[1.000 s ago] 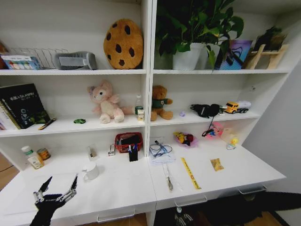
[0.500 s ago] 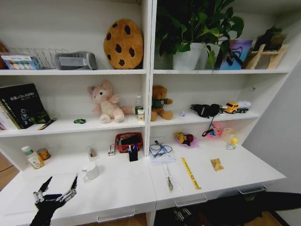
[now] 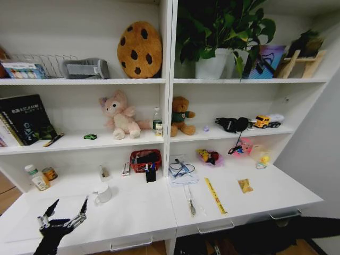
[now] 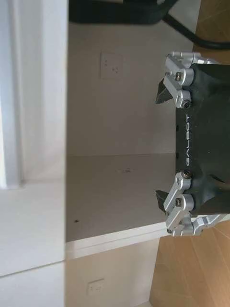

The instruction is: Organize the objects on the table.

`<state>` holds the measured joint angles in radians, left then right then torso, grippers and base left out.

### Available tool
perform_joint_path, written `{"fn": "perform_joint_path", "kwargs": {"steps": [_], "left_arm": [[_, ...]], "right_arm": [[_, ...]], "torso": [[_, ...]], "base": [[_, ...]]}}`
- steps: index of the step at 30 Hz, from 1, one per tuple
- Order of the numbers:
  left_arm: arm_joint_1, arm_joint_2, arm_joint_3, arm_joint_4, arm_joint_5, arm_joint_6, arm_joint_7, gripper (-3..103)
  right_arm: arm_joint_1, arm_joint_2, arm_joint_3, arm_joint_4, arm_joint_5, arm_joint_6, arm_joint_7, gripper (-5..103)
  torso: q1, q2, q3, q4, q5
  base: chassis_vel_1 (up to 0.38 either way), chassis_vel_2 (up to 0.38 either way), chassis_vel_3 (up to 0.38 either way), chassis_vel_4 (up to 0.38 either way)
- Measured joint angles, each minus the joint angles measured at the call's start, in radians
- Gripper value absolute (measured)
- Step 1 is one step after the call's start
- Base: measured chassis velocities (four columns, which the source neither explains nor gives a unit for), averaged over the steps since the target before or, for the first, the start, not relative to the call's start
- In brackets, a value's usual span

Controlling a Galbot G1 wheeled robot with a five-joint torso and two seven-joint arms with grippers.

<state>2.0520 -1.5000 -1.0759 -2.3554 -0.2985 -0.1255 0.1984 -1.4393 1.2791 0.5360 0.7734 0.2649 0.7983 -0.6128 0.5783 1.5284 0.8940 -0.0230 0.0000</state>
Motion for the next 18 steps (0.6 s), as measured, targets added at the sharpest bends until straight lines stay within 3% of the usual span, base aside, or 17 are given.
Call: {"fn": "perform_joint_path", "kwargs": {"steps": [5, 11, 12, 14, 15, 17, 18], "left_arm": [[0.0, 0.0, 0.0, 0.0, 0.0, 0.0, 0.0, 100], [0.0, 0.0, 0.0, 0.0, 0.0, 0.0, 0.0, 100], [0.0, 0.0, 0.0, 0.0, 0.0, 0.0, 0.0, 100], [0.0, 0.0, 0.0, 0.0, 0.0, 0.0, 0.0, 100], [0.0, 0.0, 0.0, 0.0, 0.0, 0.0, 0.0, 100], [0.0, 0.0, 0.0, 0.0, 0.0, 0.0, 0.0, 100], [0.0, 0.0, 0.0, 0.0, 0.0, 0.0, 0.0, 100]], "right_arm": [[-0.151, -0.04, 0.007, 0.186, 0.101, 0.0, -0.004, 100], [-0.45, -0.088, 0.054, 0.681, 0.217, 0.001, 0.048, 100], [-0.45, -0.088, 0.054, 0.681, 0.217, 0.001, 0.048, 100], [-0.536, -0.097, 0.073, 0.857, 0.224, 0.001, 0.093, 100], [-0.536, -0.097, 0.073, 0.857, 0.224, 0.001, 0.093, 100], [-0.6, -0.107, 0.102, 1.031, 0.22, 0.0, 0.197, 100], [-0.6, -0.107, 0.102, 1.031, 0.22, 0.0, 0.197, 100]], "torso": [[0.0, 0.0, 0.0, -0.0002, 0.0002], [0.0, 0.0, 0.0, 0.0001, -0.0001], [0.0, 0.0, 0.0, 0.0001, -0.0001], [0.0, 0.0, 0.0, -0.0003, 0.0], [0.0, 0.0, 0.0, -0.0003, 0.0], [0.0, 0.0, 0.0, -0.0001, -0.0003], [0.0, 0.0, 0.0, -0.0001, -0.0003]], "base": [[0.0, 0.0, 0.0, 0.0], [0.0, 0.0, 0.0, 0.0], [0.0, 0.0, 0.0, 0.0], [0.0, 0.0, 0.0, 0.0], [0.0, 0.0, 0.0, 0.0], [0.0, 0.0, 0.0, 0.0], [0.0, 0.0, 0.0, 0.0]]}}
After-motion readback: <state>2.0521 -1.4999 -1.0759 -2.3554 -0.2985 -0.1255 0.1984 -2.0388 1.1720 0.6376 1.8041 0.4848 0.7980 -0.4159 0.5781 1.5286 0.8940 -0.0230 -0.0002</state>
